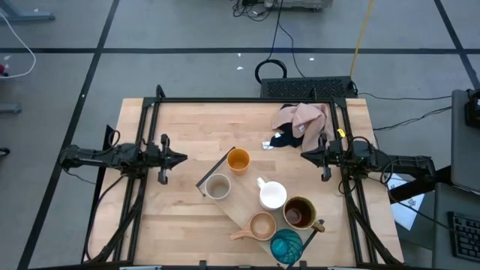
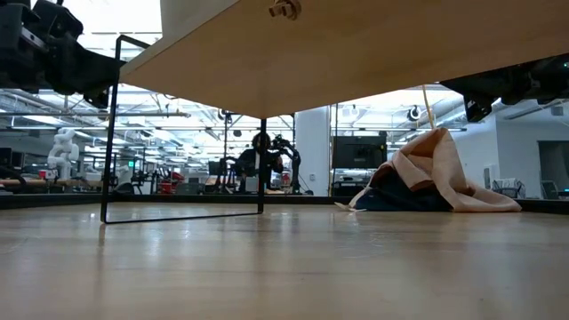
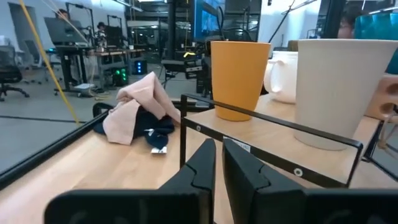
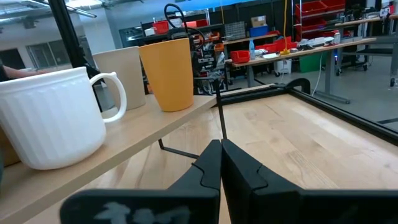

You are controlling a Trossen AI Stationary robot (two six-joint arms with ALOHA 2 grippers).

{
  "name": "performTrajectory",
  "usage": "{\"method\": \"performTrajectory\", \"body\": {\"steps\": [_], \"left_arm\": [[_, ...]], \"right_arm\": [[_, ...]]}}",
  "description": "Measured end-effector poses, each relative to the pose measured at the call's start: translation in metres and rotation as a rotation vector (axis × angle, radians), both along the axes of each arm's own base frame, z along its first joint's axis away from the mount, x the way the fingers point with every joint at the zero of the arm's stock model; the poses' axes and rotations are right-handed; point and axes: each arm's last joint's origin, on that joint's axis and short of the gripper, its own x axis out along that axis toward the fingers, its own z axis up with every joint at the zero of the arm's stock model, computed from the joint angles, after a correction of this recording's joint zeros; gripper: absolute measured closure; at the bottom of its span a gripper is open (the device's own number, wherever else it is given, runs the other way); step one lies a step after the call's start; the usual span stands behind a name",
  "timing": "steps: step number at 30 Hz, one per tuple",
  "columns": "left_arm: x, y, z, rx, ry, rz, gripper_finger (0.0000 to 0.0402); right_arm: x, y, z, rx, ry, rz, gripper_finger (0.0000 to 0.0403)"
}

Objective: Stack small to large cups/mugs on shelf
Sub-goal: Return to Home Position

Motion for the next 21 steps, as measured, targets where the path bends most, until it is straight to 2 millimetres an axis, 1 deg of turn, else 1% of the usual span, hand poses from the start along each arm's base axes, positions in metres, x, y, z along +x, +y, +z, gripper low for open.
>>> {"method": "performTrajectory", "body": {"steps": [5, 21], "left_arm": [[0.0000, 0.0000, -0.0001, 0.028, 0.002, 0.000, 0.0371], [0.0004, 0.0000, 0.0018, 0.022, -0.024, 0.001, 0.0371]], "right_arm": [[0.0000, 0.0000, 0.0000, 0.000, 0.000, 0.000, 0.0403], [0.0000, 0.0000, 0.0000, 0.000, 0.000, 0.000, 0.0403]]}}
